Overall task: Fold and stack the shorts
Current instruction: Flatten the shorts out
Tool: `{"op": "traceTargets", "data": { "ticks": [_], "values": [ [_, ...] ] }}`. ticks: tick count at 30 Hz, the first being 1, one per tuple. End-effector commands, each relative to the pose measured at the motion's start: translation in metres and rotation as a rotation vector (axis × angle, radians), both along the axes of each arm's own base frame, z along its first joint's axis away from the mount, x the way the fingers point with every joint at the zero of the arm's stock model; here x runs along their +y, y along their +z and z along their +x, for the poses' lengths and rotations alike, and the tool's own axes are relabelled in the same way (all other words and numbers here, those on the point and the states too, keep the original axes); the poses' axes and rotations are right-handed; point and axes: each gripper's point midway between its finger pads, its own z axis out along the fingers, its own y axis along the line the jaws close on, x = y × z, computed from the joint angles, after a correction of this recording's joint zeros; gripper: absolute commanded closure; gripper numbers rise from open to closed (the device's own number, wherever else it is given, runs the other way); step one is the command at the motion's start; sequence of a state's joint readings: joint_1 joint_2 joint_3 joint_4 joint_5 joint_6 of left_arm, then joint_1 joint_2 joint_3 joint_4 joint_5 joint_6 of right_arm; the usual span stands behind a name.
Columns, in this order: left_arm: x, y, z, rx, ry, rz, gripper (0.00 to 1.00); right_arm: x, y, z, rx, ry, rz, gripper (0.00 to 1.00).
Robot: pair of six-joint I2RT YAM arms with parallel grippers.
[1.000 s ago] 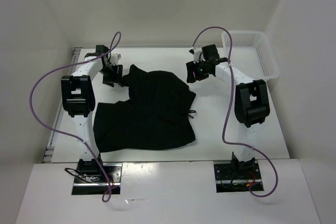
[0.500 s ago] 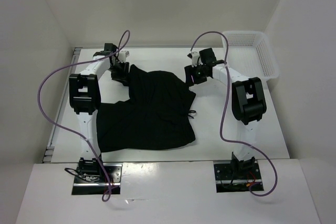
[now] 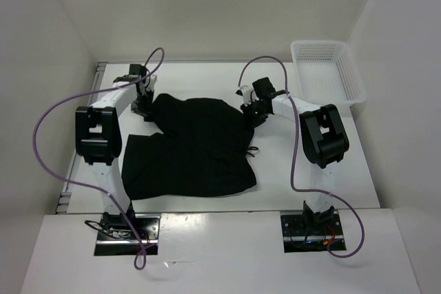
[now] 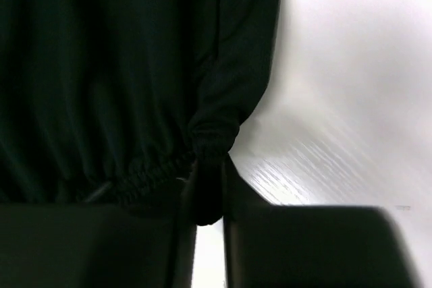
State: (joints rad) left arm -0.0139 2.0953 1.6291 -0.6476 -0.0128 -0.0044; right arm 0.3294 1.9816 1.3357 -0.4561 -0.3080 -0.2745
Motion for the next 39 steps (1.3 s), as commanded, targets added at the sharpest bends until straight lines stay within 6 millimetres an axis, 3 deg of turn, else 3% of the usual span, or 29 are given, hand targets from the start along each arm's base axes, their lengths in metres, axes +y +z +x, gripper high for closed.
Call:
{"op": "traceTargets", "data": {
  "ticks": [1, 4, 5, 7, 8, 9, 12, 14, 16, 17, 18, 19, 20, 21, 22, 24, 25, 28, 36, 38, 39],
  "values": [
    [0.057, 0.040, -0.034, -0.075, 0.131, 0.272, 1.00, -0.002, -0.009, -0.008, -0.006, 0.003, -0.065, 0.93],
    [0.068, 0.034, -0.063, -0.031, 0.153, 0.339, 1.00, 0.008, -0.003, 0.012, -0.055, 0.006, -0.056, 0.97],
    [0.072, 0.023, -0.078, 0.008, 0.157, 0.342, 0.98, 0.009, 0.000, 0.021, -0.075, -0.001, -0.062, 0.97],
    [0.075, 0.016, -0.092, 0.040, 0.157, 0.358, 0.90, 0.011, 0.006, 0.033, -0.105, -0.008, -0.061, 0.97],
    [0.075, 0.011, -0.099, 0.066, 0.152, 0.360, 0.83, 0.013, 0.010, 0.037, -0.118, -0.009, -0.056, 0.97],
    [0.075, 0.011, -0.105, 0.081, 0.149, 0.361, 0.64, 0.019, 0.014, 0.043, -0.144, 0.023, -0.060, 0.97],
    [0.055, 0.008, -0.126, 0.182, 0.096, 0.255, 0.41, 0.029, 0.022, 0.047, -0.181, 0.066, -0.068, 0.97],
    [0.045, 0.035, -0.100, 0.101, 0.092, 0.166, 0.36, 0.035, 0.025, 0.047, -0.196, 0.089, -0.070, 0.97],
    [0.048, 0.056, -0.073, 0.029, 0.109, 0.103, 0.31, 0.038, 0.029, 0.047, -0.213, 0.104, -0.078, 0.97],
    [0.042, 0.083, -0.045, -0.064, 0.095, 0.039, 0.29, 0.037, 0.029, 0.047, -0.217, 0.112, -0.081, 0.98],
    [0.042, 0.092, -0.030, -0.105, 0.093, 0.007, 0.29, 0.041, 0.029, 0.045, -0.221, 0.128, -0.084, 0.98],
    [0.038, 0.084, -0.018, -0.096, 0.081, -0.020, 0.29, 0.041, 0.034, 0.046, -0.230, 0.128, -0.080, 0.98],
    [0.036, 0.094, -0.001, -0.135, 0.073, -0.034, 0.29, 0.040, 0.033, 0.044, -0.225, 0.137, -0.088, 0.98],
    [0.026, 0.089, 0.007, -0.128, 0.050, -0.036, 0.29, 0.039, 0.033, 0.045, -0.228, 0.132, -0.096, 1.00],
    [0.020, 0.067, 0.011, -0.083, 0.037, -0.038, 0.29, 0.043, 0.033, 0.043, -0.233, 0.150, -0.099, 1.00],
    [0.004, 0.052, 0.019, -0.059, 0.002, -0.039, 0.29, 0.042, 0.037, 0.044, -0.244, 0.145, -0.103, 1.00],
    [-0.002, 0.032, 0.020, -0.017, -0.009, -0.040, 0.29, 0.046, 0.037, 0.042, -0.249, 0.164, -0.106, 1.00],
    [-0.012, 0.003, 0.022, 0.044, -0.028, -0.005, 0.28, 0.049, 0.037, 0.041, -0.256, 0.178, -0.118, 1.00],
    [-0.016, -0.016, 0.016, 0.102, -0.036, -0.027, 0.28, 0.046, 0.041, 0.043, -0.275, 0.175, -0.136, 1.00],
    [-0.016, -0.025, 0.012, 0.125, -0.036, -0.026, 0.32, 0.046, 0.041, 0.043, -0.275, 0.175, -0.136, 1.00],
    [-0.016, -0.030, 0.011, 0.137, -0.036, -0.026, 0.43, 0.046, 0.041, 0.043, -0.275, 0.175, -0.136, 1.00]
  ]
}}
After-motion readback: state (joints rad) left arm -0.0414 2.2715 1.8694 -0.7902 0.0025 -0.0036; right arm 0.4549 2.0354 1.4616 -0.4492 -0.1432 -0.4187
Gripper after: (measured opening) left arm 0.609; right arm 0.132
